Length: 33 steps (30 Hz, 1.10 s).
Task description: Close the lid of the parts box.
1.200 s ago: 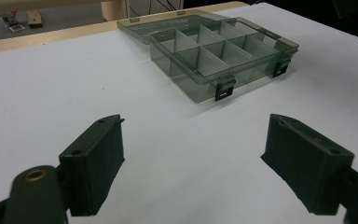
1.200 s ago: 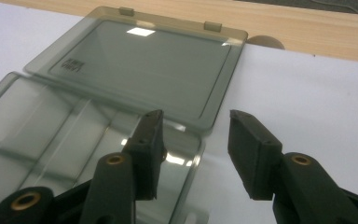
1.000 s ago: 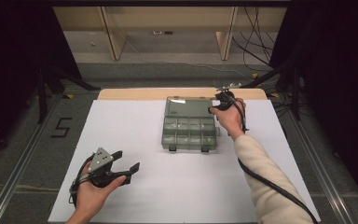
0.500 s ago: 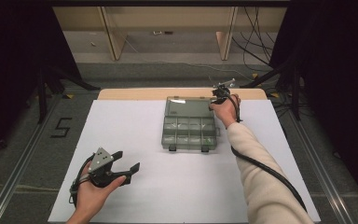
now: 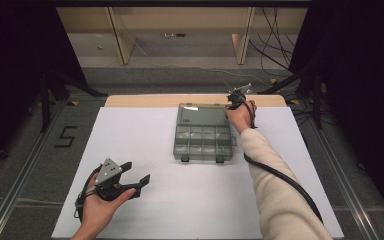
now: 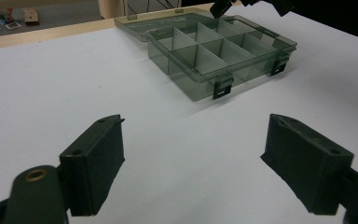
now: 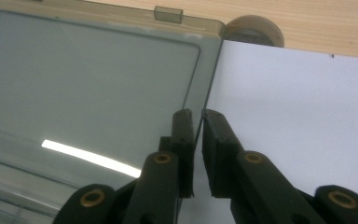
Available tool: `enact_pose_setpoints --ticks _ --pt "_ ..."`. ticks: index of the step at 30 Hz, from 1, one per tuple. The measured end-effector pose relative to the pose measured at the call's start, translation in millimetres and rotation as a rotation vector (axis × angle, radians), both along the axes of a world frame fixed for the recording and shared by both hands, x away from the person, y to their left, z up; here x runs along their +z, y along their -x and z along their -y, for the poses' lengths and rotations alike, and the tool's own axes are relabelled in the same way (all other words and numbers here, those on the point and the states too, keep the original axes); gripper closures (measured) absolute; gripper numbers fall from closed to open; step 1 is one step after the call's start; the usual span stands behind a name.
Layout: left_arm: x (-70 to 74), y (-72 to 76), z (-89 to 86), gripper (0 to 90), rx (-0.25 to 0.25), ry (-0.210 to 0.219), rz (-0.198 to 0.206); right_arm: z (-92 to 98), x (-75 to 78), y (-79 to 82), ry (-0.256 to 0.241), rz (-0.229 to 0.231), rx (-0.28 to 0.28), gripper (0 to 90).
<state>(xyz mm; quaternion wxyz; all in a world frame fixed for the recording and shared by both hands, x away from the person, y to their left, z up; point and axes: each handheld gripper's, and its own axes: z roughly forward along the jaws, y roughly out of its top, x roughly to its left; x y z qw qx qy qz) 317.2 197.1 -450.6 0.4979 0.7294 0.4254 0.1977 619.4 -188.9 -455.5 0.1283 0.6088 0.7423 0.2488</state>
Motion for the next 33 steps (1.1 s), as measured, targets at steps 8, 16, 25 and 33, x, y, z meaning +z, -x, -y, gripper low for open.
enact_pose_setpoints --ticks 8,16,25,33 --pt "-0.3 -0.5 -0.1 19.2 -0.002 0.0 0.0 -6.1 2.1 -0.4 -0.003 -0.025 -0.089 87.5" --pt "-1.8 -1.7 -0.3 19.8 0.01 0.009 -0.013 -12.1 6.7 2.8 -0.007 -0.016 -0.133 89.2" --pt "-3.4 -13.4 2.8 23.3 0.006 -0.003 -0.023 -14.1 7.4 11.1 -0.032 0.028 -0.134 89.7" --pt "12.6 -67.9 15.9 32.4 0.046 -0.008 -0.03 -14.7 8.7 19.3 -0.054 0.076 -0.152 89.8"
